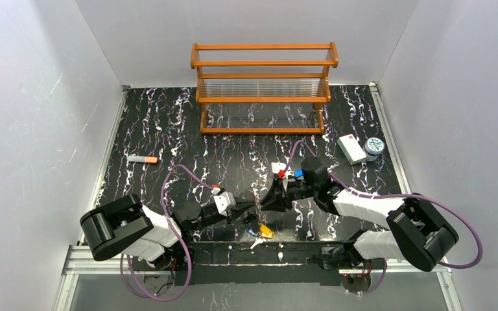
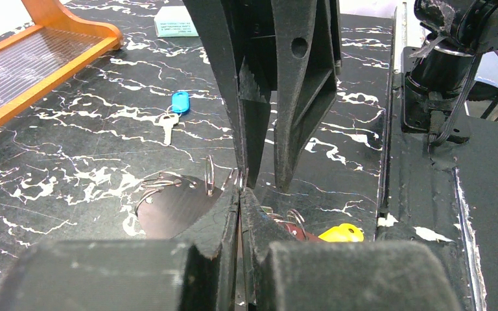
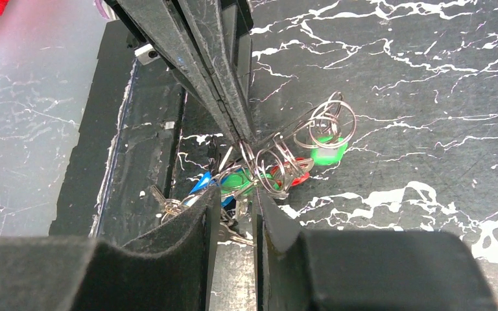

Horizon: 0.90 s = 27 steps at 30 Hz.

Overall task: Put the keys on the keyring
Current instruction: Adjust the key on the keyring.

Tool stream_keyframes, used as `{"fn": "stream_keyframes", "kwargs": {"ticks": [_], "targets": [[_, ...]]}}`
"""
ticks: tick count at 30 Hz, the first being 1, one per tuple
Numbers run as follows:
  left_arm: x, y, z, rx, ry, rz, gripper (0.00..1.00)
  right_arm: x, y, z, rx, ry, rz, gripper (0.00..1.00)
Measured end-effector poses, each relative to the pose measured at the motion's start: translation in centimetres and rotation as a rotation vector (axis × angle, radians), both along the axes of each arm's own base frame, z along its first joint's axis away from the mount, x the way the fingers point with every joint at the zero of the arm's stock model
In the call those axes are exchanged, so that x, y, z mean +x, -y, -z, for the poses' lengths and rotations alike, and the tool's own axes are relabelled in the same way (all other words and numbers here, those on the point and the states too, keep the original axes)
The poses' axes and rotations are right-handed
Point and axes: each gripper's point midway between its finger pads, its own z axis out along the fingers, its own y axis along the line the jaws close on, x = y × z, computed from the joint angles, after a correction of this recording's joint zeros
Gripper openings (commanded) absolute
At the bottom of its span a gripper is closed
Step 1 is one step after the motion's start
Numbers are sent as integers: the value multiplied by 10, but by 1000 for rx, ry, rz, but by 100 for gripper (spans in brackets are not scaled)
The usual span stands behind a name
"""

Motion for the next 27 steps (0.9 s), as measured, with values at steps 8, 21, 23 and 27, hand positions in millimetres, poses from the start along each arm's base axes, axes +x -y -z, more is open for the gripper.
{"fn": "stream_keyframes", "kwargs": {"ticks": [8,21,23,27], "targets": [[0,0,0,-1,-3,0,0,10,-8,-5,13,22,9,33],[1,-1,0,-3,-6,-9,6,9,-12,-10,33,40,-26,1],[2,-1,-1,-3,-4,-11,21,9,-12,-10,31,46,-29,1],[5,-4,-9,-20,25,-36,34,13,-10,-4,-16,49,-15,1]]}}
